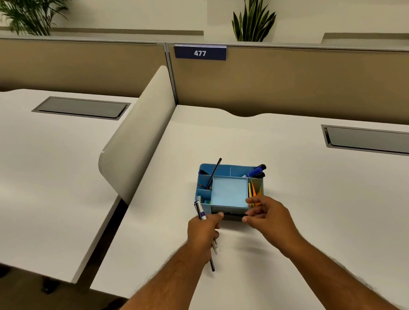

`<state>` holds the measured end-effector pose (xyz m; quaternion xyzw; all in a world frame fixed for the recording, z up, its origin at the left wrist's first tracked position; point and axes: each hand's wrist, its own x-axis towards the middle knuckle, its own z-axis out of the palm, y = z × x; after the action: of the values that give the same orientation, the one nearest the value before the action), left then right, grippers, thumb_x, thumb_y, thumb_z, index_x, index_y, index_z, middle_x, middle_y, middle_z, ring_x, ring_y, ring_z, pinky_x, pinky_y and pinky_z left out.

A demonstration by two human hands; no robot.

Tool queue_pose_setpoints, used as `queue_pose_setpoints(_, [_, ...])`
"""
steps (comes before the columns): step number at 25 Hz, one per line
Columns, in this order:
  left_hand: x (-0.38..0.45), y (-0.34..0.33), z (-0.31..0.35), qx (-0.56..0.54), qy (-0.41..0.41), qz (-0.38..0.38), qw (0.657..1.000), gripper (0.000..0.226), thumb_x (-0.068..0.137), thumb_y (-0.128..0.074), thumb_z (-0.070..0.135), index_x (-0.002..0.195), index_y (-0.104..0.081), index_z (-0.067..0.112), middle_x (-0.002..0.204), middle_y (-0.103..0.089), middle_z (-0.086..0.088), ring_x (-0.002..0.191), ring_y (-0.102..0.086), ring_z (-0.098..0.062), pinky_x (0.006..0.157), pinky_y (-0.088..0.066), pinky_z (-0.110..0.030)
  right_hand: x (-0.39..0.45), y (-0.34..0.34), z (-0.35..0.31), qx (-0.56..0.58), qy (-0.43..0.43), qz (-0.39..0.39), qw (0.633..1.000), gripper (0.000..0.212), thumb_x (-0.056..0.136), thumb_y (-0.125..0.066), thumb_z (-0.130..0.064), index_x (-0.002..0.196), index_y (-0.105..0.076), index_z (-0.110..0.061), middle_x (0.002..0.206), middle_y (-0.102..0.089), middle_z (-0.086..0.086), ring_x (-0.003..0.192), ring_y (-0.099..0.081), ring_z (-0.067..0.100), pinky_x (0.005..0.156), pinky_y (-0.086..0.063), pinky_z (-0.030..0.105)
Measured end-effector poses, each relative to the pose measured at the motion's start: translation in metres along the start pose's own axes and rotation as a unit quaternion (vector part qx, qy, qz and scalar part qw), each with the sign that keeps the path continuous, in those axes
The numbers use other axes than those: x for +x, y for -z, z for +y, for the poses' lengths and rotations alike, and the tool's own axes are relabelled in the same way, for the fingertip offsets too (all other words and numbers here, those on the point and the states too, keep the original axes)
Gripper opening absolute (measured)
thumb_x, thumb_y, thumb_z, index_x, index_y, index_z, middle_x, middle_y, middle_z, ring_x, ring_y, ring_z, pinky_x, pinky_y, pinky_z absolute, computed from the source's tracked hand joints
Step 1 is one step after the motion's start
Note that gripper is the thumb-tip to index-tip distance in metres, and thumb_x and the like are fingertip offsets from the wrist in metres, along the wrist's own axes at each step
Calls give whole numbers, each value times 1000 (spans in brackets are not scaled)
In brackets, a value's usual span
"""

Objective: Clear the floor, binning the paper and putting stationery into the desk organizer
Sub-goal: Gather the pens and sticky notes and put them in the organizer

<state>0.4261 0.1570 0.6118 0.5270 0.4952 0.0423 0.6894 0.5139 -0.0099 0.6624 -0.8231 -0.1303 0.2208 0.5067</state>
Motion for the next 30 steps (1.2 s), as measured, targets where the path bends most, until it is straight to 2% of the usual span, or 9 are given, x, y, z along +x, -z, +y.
queue_pose_setpoints(3, [-1, -18, -4, -46, 4, 24, 999, 26, 83, -86, 25, 90, -67, 10, 73, -62, -6, 54, -47, -14, 55, -44, -28, 5, 2, -3, -117, 24, -29, 992, 58, 81, -86, -12, 130, -63, -33, 85, -74, -6, 77, -71, 7, 70, -50, 10])
queue_pose_setpoints(7, [-4, -39, -12, -90, 27, 30, 995, 21, 83, -85, 20, 91, -69, 9, 64, -60, -1, 46, -45, -10, 47, -42, -25, 10, 4, -2, -225, 46, -71, 971, 64, 81, -84, -11, 140, -62, -25, 85, -73, -7, 82, -70, 10, 75, -52, 18])
queue_pose_setpoints(11, [-6, -48, -12, -169, 83, 33, 982, 9, 89, -71, 12, 86, -63, 10, 57, -57, 1, 40, -41, -9, 38, -33, -22, 12, 5, 3, -250, 65, -78, 963, 69, 83, -83, -10, 146, -59, -27, 86, -72, -8, 81, -69, 8, 78, -54, 20])
queue_pose_setpoints(14, [-9, -47, -19, -244, 116, 0, 963, 8, 91, -63, 11, 84, -61, 14, 55, -52, 5, 41, -37, -9, 41, -24, -24, 11, 7, 7, -256, 64, -84, 961, 73, 84, -83, -11, 148, -56, -31, 85, -71, -9, 80, -68, 6, 77, -55, 20])
queue_pose_setpoints(19, [-13, -44, -30, -325, 138, -52, 934, 10, 90, -67, 15, 84, -59, 18, 55, -48, 8, 40, -37, -6, 38, -23, -22, 11, 5, 6, -253, 53, -86, 962, 74, 83, -85, -12, 149, -56, -30, 86, -71, -7, 80, -68, 6, 72, -49, 14])
queue_pose_setpoints(23, [-15, -36, -36, -297, 137, -58, 943, 11, 88, -75, 23, 87, -64, 19, 56, -49, 8, 42, -38, -7, 41, -26, -23, 13, 7, 4, -251, 45, -89, 963, 74, 83, -86, -12, 148, -56, -29, 86, -73, -6, 81, -69, 7, 72, -49, 14])
queue_pose_setpoints(25, [-15, -33, -39, -286, 129, -64, 947, 19, 86, -79, 30, 97, -70, 17, 58, -49, 8, 43, -38, -7, 41, -27, -23, 13, 7, 3, -243, 44, -88, 965, 73, 82, -86, -12, 147, -58, -29, 86, -73, -6, 81, -69, 7, 71, -49, 14])
queue_pose_setpoints(27, [-17, -30, -42, -281, 124, -69, 949, 36, 83, -83, 41, 107, -75, 15, 58, -48, 8, 44, -39, -7, 40, -28, -23, 13, 6, 3, -230, 43, -83, 969, 71, 82, -86, -11, 146, -59, -28, 85, -74, -5, 81, -70, 7, 70, -48, 13])
queue_pose_setpoints(30, [-21, -24, -46, -266, 118, -53, 955, 55, 73, -87, 58, 108, -80, 16, 58, -50, 8, 45, -41, -5, 39, -30, -21, 12, 6, 1, -210, 45, -78, 974, 63, 82, -86, -11, 139, -65, -27, 88, -75, -5, 83, -71, 8, 72, -49, 13])
